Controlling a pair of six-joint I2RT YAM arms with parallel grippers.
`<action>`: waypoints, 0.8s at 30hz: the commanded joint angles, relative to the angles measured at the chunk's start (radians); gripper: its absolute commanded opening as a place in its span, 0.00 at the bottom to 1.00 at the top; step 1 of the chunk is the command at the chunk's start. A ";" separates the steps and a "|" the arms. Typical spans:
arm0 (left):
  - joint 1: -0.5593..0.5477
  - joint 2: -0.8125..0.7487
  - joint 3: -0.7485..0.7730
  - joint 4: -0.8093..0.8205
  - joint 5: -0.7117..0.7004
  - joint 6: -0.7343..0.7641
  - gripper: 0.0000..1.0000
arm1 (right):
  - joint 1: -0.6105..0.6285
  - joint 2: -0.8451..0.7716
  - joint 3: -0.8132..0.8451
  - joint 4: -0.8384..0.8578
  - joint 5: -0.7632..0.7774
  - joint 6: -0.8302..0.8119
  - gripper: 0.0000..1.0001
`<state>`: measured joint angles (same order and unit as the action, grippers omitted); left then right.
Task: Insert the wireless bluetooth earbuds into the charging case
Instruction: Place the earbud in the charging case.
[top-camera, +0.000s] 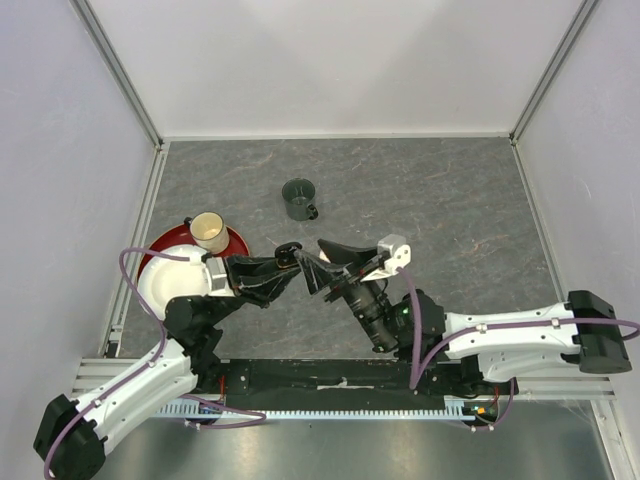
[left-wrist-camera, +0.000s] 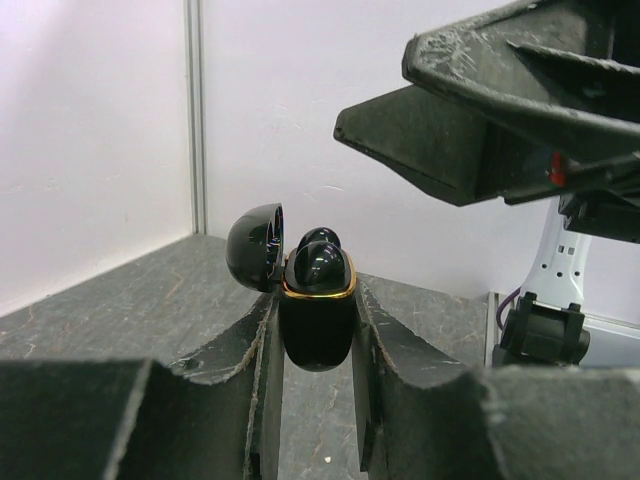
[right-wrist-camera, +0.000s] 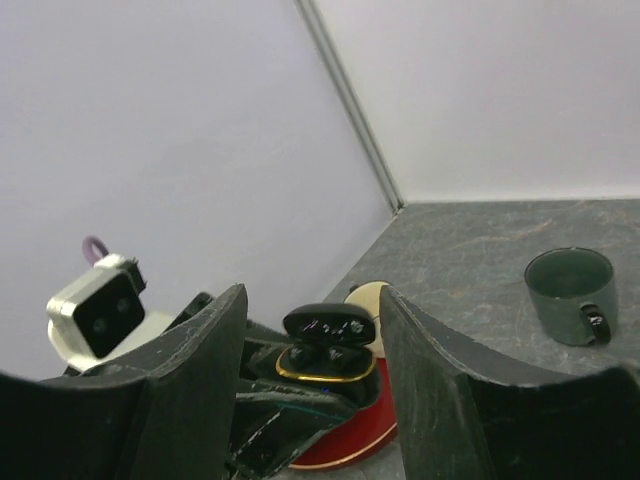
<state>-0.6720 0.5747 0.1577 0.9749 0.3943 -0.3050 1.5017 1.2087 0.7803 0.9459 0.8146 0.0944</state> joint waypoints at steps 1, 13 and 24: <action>0.000 -0.022 0.017 0.036 -0.012 0.020 0.02 | 0.003 -0.078 0.014 -0.065 0.138 0.060 0.65; 0.002 -0.027 0.025 0.007 0.023 -0.005 0.02 | -0.170 -0.159 0.205 -0.861 0.076 0.408 0.87; 0.000 -0.024 0.062 -0.022 0.101 -0.029 0.02 | -0.395 -0.224 0.214 -1.002 -0.316 0.496 0.95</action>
<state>-0.6716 0.5476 0.1677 0.9440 0.4408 -0.3138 1.1522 0.9768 0.9371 0.0525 0.6960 0.5655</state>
